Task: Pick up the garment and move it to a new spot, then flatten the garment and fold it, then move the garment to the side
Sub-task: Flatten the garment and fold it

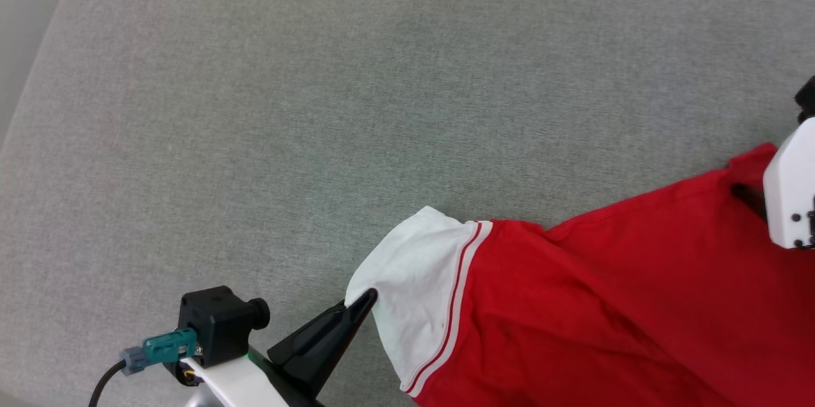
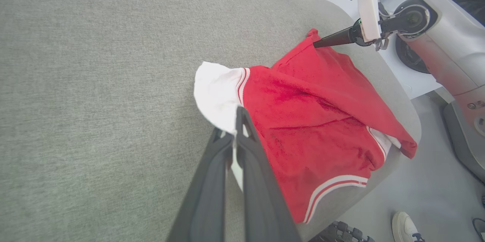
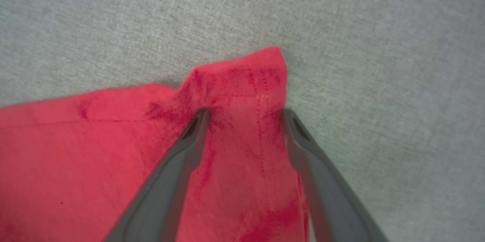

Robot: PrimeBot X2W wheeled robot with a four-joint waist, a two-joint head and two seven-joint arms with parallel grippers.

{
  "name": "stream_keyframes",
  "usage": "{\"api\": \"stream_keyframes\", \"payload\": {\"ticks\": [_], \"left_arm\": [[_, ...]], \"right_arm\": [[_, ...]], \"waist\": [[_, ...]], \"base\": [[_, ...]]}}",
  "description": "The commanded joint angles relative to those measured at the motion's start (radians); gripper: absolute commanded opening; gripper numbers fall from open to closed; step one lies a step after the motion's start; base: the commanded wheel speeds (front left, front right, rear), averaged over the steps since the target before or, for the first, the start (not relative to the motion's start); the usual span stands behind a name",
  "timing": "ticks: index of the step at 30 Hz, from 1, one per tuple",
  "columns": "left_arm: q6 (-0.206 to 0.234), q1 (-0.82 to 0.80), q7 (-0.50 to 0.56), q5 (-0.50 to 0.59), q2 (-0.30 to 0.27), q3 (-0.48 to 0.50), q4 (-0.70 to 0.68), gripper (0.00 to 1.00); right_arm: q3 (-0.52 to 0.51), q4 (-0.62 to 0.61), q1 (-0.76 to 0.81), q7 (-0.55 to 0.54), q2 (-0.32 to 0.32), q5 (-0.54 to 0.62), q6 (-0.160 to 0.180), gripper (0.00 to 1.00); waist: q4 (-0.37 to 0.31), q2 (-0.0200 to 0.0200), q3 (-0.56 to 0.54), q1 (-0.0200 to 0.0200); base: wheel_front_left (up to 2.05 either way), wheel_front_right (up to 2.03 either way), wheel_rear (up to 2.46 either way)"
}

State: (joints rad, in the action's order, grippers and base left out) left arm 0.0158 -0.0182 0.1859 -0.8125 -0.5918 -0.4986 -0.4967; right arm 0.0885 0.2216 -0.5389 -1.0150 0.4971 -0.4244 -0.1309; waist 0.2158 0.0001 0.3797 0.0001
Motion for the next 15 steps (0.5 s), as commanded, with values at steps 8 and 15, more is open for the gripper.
{"api": "stream_keyframes", "payload": {"ticks": [8,15], "left_arm": [[0.000,-0.025,-0.004,0.007,0.018,-0.012,0.009,0.00],[0.006,-0.029,-0.006,0.007,0.016,-0.006,0.012,0.00]], "right_arm": [[0.069,0.105,0.049,-0.043,0.022,-0.010,0.000,1.00],[0.076,0.112,0.049,-0.018,0.036,-0.038,0.001,0.00]], "waist": [[0.047,-0.0001,0.034,-0.0001],[0.040,-0.0001,0.027,-0.0001]], "base": [[0.00,0.00,0.00],[0.00,0.00,0.00]]}}
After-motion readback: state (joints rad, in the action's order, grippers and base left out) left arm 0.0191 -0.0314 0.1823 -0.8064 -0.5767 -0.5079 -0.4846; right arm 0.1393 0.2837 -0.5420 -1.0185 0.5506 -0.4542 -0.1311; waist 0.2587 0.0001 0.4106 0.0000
